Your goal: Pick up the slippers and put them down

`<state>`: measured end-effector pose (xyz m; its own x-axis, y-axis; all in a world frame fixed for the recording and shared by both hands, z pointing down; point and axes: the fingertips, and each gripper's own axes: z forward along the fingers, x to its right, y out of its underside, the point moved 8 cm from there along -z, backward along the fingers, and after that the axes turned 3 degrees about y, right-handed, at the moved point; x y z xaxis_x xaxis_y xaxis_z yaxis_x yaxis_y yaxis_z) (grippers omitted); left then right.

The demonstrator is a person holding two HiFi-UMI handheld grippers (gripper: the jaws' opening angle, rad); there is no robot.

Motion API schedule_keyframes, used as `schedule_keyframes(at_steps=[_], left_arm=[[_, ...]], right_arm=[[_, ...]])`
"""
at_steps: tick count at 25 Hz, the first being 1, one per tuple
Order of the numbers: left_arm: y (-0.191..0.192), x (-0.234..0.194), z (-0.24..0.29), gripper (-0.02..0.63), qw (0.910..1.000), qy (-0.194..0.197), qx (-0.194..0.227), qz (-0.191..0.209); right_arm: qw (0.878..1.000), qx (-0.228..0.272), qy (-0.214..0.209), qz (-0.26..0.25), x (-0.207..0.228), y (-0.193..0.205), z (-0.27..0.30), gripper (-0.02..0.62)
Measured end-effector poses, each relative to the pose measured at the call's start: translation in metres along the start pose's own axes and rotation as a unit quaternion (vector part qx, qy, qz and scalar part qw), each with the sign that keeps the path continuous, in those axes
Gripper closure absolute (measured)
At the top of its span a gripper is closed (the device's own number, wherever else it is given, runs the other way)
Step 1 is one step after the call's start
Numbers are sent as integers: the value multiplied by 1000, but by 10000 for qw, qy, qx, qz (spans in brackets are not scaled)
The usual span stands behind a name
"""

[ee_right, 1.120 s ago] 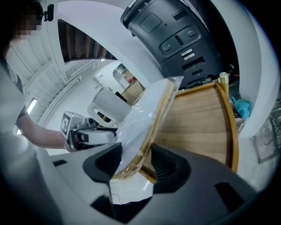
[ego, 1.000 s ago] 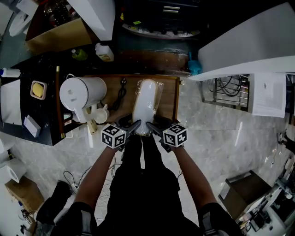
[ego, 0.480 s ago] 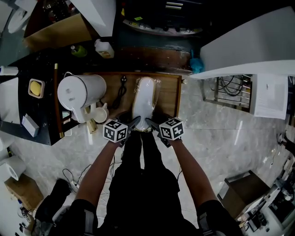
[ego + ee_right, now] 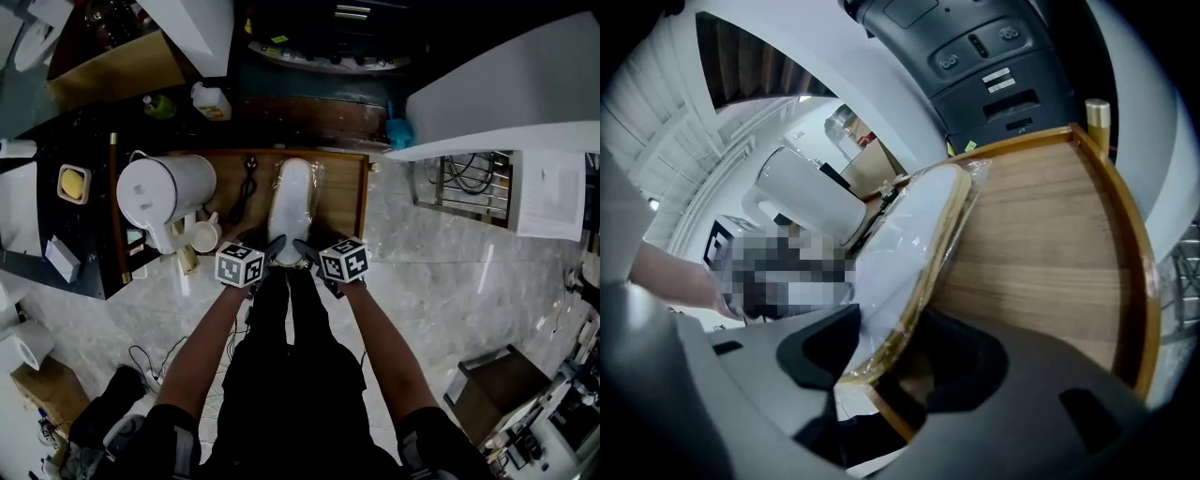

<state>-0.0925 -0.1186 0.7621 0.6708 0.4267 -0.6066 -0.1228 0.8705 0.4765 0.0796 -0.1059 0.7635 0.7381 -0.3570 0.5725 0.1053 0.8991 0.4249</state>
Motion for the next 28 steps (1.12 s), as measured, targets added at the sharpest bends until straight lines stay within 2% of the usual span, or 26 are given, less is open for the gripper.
schedule_keyframes(at_steps=[10,16,28], left_arm=[[-4,-5,4,382,9994,-67,-300,129],[-12,-5,-9,353,9988,-382,-124,286],[-32,19,-48,353,9978,-201,383,507]], right_arm=[[9995,-210,192,117,-1,-3,4,379],[9987,-4,504,-96,-9,-10,-6,379],[9959,586,676,-139,-33,-18,-47,379]])
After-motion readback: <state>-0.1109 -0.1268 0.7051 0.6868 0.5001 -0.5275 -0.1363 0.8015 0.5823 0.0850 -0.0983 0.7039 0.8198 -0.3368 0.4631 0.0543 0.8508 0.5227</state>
